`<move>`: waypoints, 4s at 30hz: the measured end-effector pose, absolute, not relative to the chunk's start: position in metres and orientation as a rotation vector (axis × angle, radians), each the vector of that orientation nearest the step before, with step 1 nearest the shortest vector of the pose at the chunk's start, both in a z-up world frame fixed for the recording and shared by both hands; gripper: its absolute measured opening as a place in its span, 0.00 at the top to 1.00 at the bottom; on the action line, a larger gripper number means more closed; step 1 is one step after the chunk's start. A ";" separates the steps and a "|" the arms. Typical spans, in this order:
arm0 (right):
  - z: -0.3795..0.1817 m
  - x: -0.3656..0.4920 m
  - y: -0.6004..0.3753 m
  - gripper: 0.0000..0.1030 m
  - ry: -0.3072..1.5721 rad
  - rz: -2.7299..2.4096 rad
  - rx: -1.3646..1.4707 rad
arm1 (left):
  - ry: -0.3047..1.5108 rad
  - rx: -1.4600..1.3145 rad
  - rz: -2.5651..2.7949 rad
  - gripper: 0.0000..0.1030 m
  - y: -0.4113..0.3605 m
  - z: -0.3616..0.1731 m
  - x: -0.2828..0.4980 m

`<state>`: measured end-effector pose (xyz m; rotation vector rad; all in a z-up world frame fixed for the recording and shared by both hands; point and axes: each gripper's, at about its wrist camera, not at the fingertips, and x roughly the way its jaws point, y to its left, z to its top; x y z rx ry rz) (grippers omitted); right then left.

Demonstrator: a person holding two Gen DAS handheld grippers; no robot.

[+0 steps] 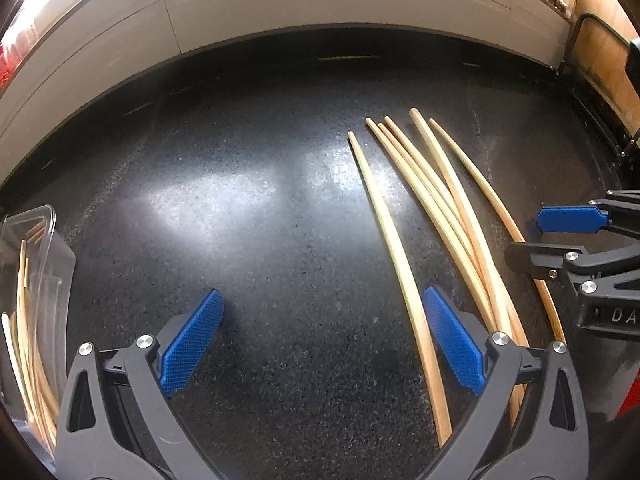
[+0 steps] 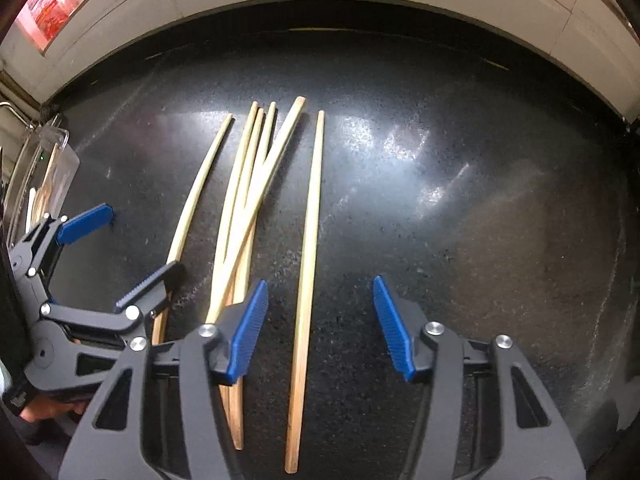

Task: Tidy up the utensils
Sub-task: 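Grasp a chopstick with the left tool while the right tool grasps another chopstick, then lift both held chopsticks and carry them over the clear container, then lower the chopsticks into the container and open both tools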

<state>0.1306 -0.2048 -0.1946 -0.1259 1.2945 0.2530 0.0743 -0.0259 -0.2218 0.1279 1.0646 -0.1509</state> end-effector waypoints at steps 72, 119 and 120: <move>-0.060 0.065 0.092 0.92 1.216 0.697 0.152 | 1.017 -0.203 0.223 0.94 0.281 -0.062 -0.043; -0.096 0.114 0.121 0.12 1.208 0.603 0.197 | 1.060 -0.251 0.219 0.06 0.323 -0.124 0.002; -0.094 0.115 0.120 0.12 1.209 0.609 0.199 | 1.059 -0.248 0.224 0.06 0.325 -0.121 0.000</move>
